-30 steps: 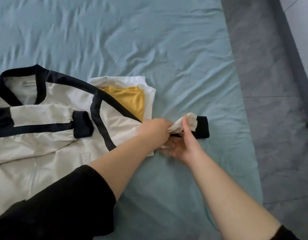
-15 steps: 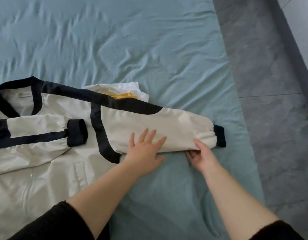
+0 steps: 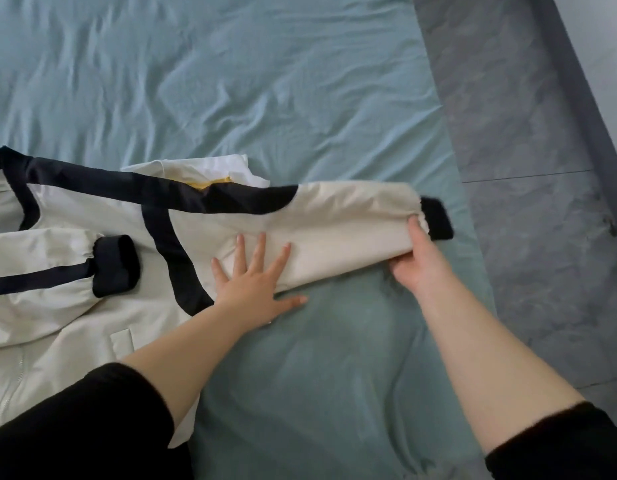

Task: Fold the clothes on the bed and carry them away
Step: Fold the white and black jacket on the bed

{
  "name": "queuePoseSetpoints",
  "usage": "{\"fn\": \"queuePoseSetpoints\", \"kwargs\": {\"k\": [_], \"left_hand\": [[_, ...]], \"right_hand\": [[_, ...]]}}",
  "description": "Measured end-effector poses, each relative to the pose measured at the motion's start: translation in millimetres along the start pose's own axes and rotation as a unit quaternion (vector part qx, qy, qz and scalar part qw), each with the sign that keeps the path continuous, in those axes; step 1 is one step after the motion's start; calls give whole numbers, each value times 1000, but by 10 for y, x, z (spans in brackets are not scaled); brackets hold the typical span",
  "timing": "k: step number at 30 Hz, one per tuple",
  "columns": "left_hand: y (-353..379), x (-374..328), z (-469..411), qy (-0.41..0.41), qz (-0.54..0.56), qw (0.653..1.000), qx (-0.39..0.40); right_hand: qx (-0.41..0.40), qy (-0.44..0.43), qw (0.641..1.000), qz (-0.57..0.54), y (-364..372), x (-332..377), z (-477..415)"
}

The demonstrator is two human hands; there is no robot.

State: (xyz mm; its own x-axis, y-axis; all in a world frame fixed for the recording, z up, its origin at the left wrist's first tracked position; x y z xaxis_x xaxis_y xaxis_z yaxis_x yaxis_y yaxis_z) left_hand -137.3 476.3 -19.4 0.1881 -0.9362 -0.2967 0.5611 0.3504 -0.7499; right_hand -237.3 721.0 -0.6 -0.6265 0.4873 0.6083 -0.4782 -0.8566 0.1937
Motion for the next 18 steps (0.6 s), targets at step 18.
{"fn": "queuePoseSetpoints", "kwargs": {"k": [18], "left_hand": [[-874, 89, 371, 16, 626, 774, -97]], "right_hand": [[46, -392, 673, 625, 964, -1424, 1321]]}}
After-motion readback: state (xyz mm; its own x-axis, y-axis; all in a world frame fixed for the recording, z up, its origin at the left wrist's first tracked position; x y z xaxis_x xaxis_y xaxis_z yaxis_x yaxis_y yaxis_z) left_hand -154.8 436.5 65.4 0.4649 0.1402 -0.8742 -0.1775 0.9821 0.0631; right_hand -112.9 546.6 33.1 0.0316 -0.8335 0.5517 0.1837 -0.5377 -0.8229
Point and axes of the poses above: each hand's wrist, its own z-axis away from the middle knuckle, its own y-axis out of the palm, x = y × z, the point moved 2 cm from there along -z, towards the middle knuckle, and after that the axes turned 6 degrees about z, right-handed, at the moved point
